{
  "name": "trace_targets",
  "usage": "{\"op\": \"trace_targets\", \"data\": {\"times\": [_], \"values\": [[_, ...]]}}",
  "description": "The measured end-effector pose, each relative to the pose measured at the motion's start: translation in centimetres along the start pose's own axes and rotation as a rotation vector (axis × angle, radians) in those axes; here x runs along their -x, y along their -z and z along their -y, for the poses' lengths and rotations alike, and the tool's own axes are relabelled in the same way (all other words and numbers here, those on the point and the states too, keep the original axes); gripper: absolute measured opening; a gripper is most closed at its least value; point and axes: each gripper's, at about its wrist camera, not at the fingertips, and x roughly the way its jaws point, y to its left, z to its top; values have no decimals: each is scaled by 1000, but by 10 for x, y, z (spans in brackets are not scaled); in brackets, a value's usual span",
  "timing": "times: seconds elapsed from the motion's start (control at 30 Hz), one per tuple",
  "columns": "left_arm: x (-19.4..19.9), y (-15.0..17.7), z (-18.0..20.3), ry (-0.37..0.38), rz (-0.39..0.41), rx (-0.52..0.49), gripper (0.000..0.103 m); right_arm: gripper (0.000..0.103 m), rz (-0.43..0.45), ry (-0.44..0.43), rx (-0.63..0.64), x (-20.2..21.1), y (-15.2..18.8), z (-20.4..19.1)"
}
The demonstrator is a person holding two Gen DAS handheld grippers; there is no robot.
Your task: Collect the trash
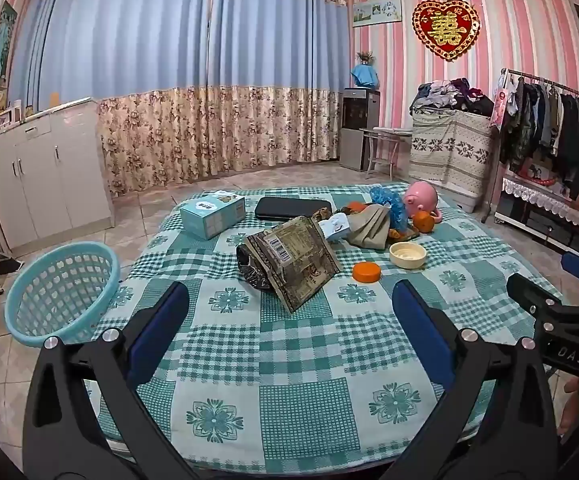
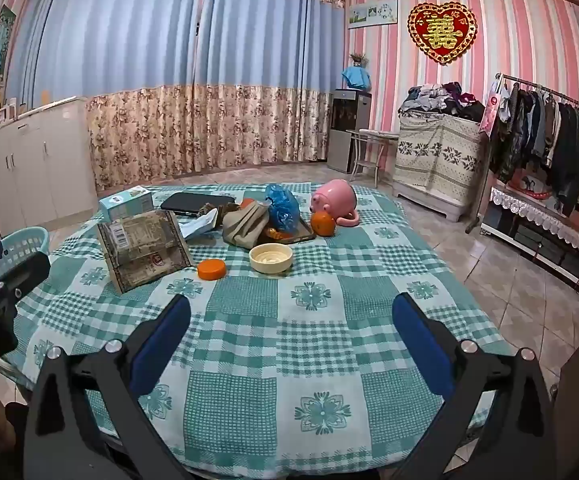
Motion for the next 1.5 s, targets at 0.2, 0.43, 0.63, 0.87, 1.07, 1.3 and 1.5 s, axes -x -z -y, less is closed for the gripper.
{"op": "trace_targets", "data": {"times": [0.2,0.43,0.63,0.87,1.07,1.3,1.5], "values": [[0,0,0,-1,5,2,98,98,1,-3,2,0,1,0],[-1,0,0,0,6,5,98,98,-1,0,1,0,1,0],[3,-2,1,5,9,10,98,98,-2,-1,2,0,0,0],[4,-5,6,-2,9,10,98,98,-4,-1,2,-4,1,-4],[-1,-3,14,0,12,13,98,98,-1,-1,2,-2,3,-5],[5,-4,3,8,15,21,98,98,-1,1,2,-1,2,-5],[4,-4,7,8,15,22,98,98,-2,0,4,-1,2,-5]]}}
